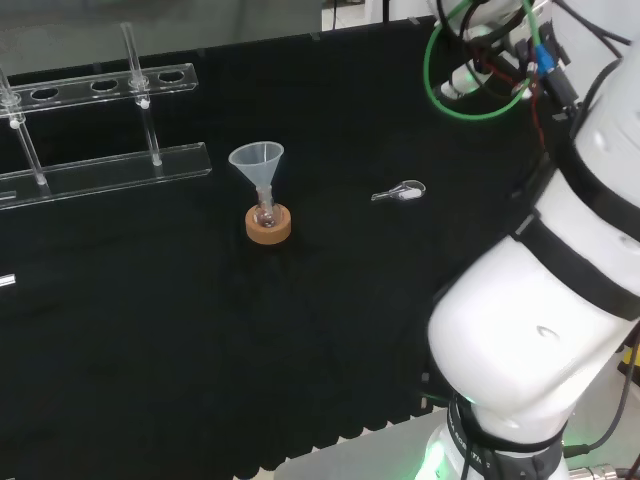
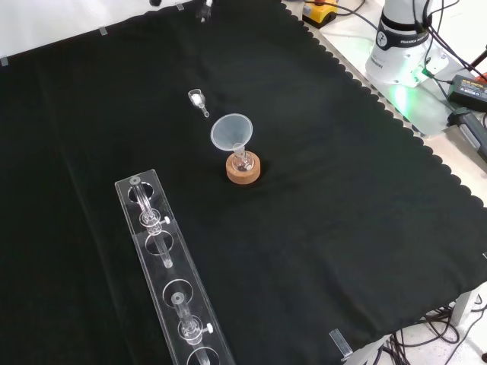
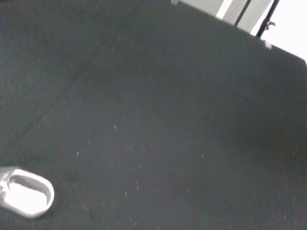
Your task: Pick up the weighing funnel.
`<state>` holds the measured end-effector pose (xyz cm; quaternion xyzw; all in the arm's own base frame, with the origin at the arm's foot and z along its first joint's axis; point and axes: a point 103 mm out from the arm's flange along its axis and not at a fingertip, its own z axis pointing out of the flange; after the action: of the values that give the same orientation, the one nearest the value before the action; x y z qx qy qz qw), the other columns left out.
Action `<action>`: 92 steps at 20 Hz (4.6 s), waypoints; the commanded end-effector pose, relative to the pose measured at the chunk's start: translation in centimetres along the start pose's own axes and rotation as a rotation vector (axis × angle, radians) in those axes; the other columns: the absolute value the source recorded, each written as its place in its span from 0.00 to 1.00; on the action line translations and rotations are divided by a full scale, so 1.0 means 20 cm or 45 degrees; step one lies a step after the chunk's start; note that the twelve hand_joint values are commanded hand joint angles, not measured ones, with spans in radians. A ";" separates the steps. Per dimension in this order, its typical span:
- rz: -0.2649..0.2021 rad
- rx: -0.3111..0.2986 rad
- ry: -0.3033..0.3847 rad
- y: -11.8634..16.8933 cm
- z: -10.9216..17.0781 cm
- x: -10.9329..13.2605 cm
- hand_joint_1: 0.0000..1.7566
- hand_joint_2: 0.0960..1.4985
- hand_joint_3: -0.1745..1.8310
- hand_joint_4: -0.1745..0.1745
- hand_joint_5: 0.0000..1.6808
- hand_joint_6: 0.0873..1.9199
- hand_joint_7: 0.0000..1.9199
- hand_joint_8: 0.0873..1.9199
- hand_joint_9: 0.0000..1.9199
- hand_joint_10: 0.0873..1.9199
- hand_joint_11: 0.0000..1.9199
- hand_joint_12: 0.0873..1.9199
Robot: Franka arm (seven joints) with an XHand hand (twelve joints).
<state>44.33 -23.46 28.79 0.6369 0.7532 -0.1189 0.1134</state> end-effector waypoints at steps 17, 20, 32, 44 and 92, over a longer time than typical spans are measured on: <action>-0.290 0.251 0.441 0.06 0.75 0.23 0.30 0.46 0.09 0.20 0.32 0.45 0.36 0.44 0.38 0.35 0.32 0.69; -0.292 0.248 0.462 0.10 0.81 0.28 0.30 0.46 0.09 0.20 0.32 0.45 0.36 0.44 0.38 0.35 0.32 0.69; -0.305 0.262 0.494 0.19 0.98 0.38 0.30 0.47 0.09 0.17 0.32 0.45 0.36 0.45 0.37 0.36 0.30 0.70; -0.227 0.192 0.388 0.17 1.00 0.47 0.29 0.48 0.09 0.11 0.34 0.46 0.38 0.46 0.37 0.38 0.29 0.71; -0.221 0.158 0.325 0.19 1.14 0.49 0.30 0.49 0.09 0.02 0.42 0.55 0.51 0.48 0.45 0.36 0.36 0.67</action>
<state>46.79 -21.27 4.19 0.5857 0.8042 -0.0963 -0.0328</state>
